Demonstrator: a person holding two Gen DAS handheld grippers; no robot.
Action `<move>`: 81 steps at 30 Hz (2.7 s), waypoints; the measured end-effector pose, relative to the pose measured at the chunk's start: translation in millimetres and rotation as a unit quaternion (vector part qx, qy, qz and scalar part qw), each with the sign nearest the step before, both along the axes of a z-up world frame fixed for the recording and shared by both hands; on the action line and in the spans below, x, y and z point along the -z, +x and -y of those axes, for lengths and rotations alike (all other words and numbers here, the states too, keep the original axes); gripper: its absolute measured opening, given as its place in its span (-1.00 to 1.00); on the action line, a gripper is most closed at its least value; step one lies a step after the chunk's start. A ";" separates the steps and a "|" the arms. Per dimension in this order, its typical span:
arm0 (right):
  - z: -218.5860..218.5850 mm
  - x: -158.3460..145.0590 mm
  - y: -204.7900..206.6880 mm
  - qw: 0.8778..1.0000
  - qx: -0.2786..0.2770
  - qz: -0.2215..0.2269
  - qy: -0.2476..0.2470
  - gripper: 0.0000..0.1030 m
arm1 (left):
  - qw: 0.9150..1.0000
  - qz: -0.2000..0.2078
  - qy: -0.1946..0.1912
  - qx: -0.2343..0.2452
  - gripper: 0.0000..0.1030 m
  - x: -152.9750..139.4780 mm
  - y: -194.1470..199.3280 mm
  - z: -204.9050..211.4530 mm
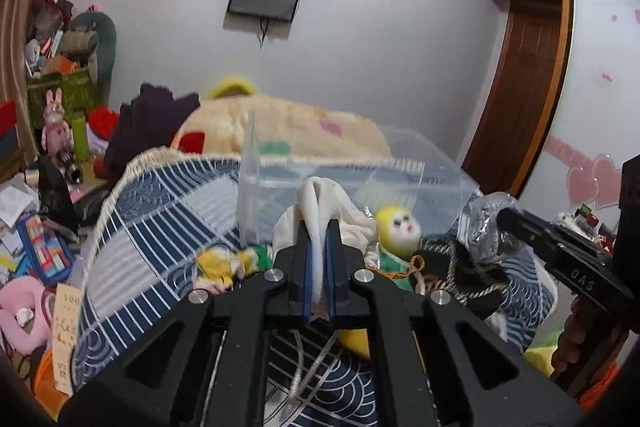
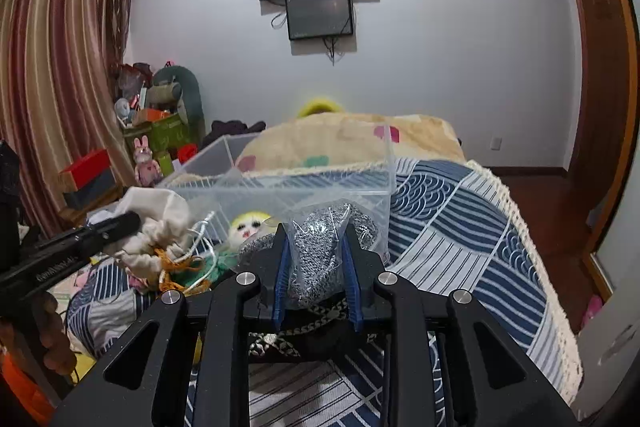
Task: Organize soft objects
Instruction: 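Grasp the white drawstring pouch with the left gripper while the right grasps the silver sequin bag, then carry the pouch and sequin bag into the clear box and open both grippers, then grasp the black chain-trimmed hat with the right gripper while the left grasps the floral cloth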
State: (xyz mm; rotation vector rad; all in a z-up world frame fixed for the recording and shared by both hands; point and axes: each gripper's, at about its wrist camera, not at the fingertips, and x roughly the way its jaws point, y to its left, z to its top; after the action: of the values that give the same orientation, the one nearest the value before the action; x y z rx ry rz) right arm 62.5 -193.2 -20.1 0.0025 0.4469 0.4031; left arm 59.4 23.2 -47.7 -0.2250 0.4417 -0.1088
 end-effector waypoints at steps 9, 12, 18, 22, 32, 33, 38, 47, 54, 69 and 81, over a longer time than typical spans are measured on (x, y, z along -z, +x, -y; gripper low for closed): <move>-1.5 -25.4 5.3 1.000 0.001 0.027 -0.004 -0.57 | 0.999 0.046 0.018 0.002 -0.91 -36.5 5.7 0.5; -2.6 -34.7 14.4 0.999 0.011 0.036 -0.005 -0.57 | 0.999 0.050 0.021 -0.003 -0.91 -41.4 18.7 -2.3; -7.2 -45.3 37.4 0.999 0.021 0.041 -0.008 -0.57 | 0.998 0.053 0.019 -0.015 -0.91 -48.4 44.9 -6.0; -16.3 -45.4 53.7 0.999 0.014 0.031 -0.017 -0.57 | 0.999 0.039 0.018 -0.018 -0.91 -45.4 63.3 -7.9; -39.3 -24.5 94.5 0.998 -0.007 -0.023 -0.066 -0.57 | 0.999 -0.026 0.025 -0.014 -0.91 -25.5 108.8 -4.9; -41.4 -20.6 99.2 0.997 -0.009 -0.032 -0.072 -0.57 | 0.999 -0.031 0.029 -0.012 -0.91 -22.9 112.5 -3.3; -47.9 -4.5 112.6 0.992 -0.020 -0.067 -0.100 -0.57 | 0.997 -0.066 0.052 -0.001 -0.91 -8.0 127.0 4.0; -49.9 0.4 117.2 0.987 -0.035 -0.102 -0.122 -0.54 | 0.996 -0.077 0.044 -0.005 -0.88 1.1 123.0 5.8; -44.6 -6.2 107.9 0.988 -0.036 -0.088 -0.123 -0.35 | 0.995 -0.083 0.049 0.001 -0.71 -1.8 116.0 5.7; -33.6 -44.4 50.0 0.995 -0.043 0.002 -0.091 0.23 | 0.998 -0.018 0.064 0.002 0.07 -38.2 54.1 -4.1; -23.0 -19.0 25.1 0.998 -0.043 -0.009 -0.053 0.89 | 0.996 -0.016 0.087 -0.021 0.68 -13.3 13.1 -8.5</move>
State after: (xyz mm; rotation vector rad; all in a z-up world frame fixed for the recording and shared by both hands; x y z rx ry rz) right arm 87.6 -170.2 -1.1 -0.1158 0.4865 0.4641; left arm 72.5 31.7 -34.4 -0.0641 0.4751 -0.0249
